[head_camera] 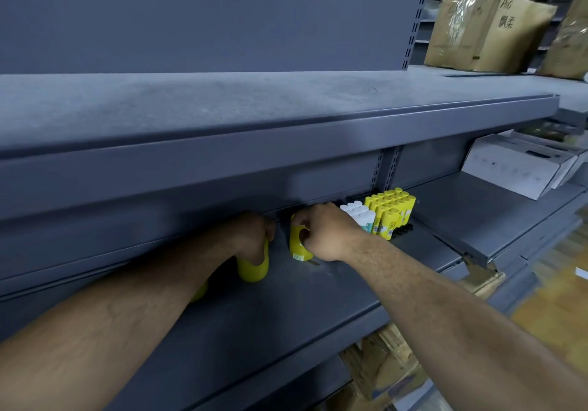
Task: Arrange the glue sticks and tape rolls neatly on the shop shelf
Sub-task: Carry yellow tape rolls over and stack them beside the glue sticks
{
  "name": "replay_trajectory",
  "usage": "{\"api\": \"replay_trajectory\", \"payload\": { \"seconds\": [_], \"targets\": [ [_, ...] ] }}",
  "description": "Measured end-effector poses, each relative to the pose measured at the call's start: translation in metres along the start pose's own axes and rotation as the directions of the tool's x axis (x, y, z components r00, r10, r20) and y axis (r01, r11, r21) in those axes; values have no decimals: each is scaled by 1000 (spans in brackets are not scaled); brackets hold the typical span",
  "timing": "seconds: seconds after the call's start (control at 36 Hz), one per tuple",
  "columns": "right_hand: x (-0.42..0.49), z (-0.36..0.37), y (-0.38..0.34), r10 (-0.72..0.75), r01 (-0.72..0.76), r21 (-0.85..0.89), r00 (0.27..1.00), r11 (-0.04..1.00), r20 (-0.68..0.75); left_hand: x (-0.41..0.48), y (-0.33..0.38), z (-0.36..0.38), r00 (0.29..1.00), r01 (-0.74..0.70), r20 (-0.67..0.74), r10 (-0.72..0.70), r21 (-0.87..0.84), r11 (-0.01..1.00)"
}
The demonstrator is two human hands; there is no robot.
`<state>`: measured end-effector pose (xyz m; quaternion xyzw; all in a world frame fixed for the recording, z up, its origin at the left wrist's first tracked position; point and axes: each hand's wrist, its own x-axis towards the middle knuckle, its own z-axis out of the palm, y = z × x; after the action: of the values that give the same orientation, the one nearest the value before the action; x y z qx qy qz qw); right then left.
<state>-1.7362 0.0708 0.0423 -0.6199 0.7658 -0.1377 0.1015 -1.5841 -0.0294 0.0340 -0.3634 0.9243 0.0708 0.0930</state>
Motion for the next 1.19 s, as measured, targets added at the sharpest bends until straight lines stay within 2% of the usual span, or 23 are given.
{"api": "replay_trajectory", "payload": {
  "seconds": [0.64,0.83,1.19],
  "targets": [
    [-4,3,2,6,-6,0,1000,1000,7,-1,-2,4,1000,-7,-19,6,-45,999],
    [-5,4,0,-17,17,0,1000,1000,6,-1,3,3,999,-4,-39,4,-11,1000],
    [-7,2,0,-21,21,-7,1000,1000,8,0,2,6,992,55,-106,-62,-62,997]
  ]
}}
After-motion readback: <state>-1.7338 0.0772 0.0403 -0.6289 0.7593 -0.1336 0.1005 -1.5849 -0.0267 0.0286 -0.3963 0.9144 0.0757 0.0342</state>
